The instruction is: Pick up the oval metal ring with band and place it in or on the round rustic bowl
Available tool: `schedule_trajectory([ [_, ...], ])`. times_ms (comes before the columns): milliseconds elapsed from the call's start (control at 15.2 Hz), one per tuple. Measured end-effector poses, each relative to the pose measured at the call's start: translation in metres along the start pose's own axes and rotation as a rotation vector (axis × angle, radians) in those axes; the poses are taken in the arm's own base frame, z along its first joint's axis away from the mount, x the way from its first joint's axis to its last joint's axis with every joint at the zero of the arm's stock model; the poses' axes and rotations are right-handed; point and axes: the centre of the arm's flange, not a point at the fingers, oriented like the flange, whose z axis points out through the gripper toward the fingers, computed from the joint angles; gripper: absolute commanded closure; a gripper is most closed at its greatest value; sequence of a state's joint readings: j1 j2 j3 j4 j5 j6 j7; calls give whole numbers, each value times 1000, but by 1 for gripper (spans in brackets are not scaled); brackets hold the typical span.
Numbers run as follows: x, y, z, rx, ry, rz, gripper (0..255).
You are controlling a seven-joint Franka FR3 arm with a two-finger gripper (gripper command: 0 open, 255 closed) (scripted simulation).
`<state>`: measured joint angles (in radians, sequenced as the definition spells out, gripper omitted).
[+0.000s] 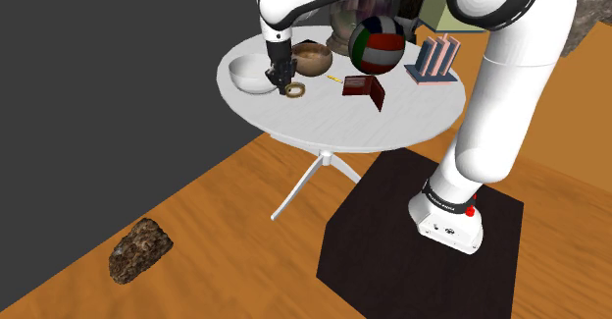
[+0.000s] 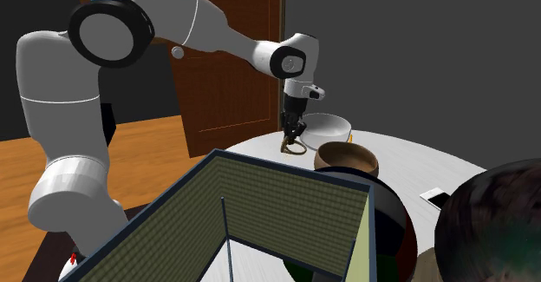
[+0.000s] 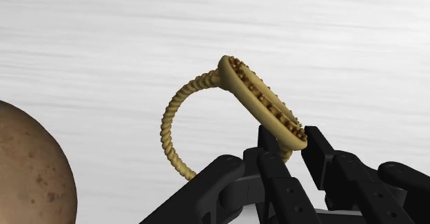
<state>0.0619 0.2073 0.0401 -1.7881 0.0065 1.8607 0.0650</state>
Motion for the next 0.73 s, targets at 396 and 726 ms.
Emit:
schedule_trajectory([
  [396,-4,2,-32,0,0,0,255],
  [726,-7,0,-57,0,0,0,255],
])
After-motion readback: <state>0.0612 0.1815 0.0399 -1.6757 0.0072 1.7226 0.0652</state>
